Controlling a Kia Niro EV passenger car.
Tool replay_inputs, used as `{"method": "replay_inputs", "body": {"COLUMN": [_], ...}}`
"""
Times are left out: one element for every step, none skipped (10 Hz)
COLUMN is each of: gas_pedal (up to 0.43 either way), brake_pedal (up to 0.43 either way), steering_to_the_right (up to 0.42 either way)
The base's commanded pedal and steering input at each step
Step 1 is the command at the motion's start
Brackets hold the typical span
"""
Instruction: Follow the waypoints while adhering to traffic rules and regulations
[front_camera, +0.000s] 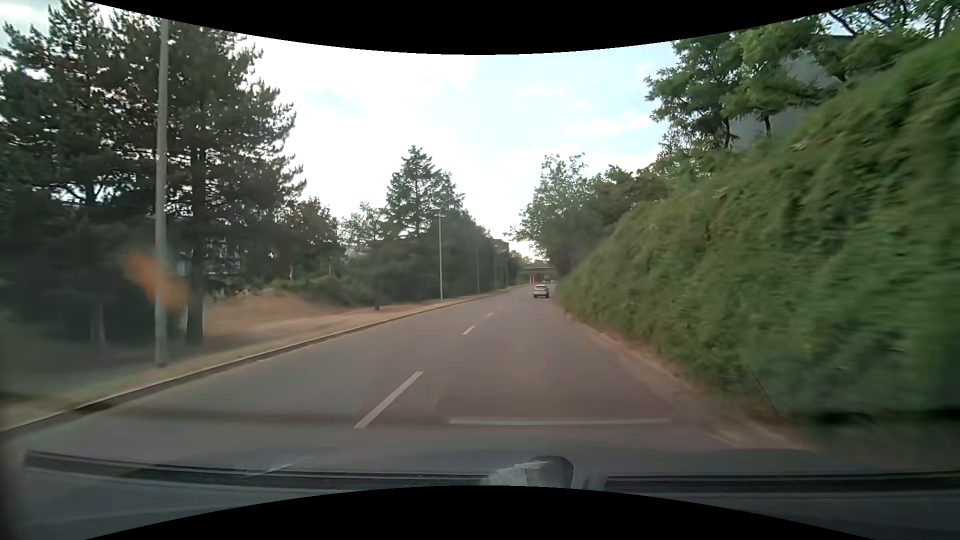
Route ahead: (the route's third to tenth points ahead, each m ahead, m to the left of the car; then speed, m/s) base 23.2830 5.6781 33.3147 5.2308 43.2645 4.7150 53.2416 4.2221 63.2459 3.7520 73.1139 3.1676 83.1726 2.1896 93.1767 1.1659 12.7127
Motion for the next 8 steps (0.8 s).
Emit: {"method": "replay_inputs", "body": {"gas_pedal": [0.059, 0.067, 0.079, 0.079, 0.087, 0.087, 0.087, 0.087], "brake_pedal": [0.0, 0.0, 0.0, 0.0, 0.0, 0.0, 0.0, 0.0], "steering_to_the_right": [0.009, 0.009, 0.009, 0.009, 0.008, 0.009, 0.008, 0.009]}}
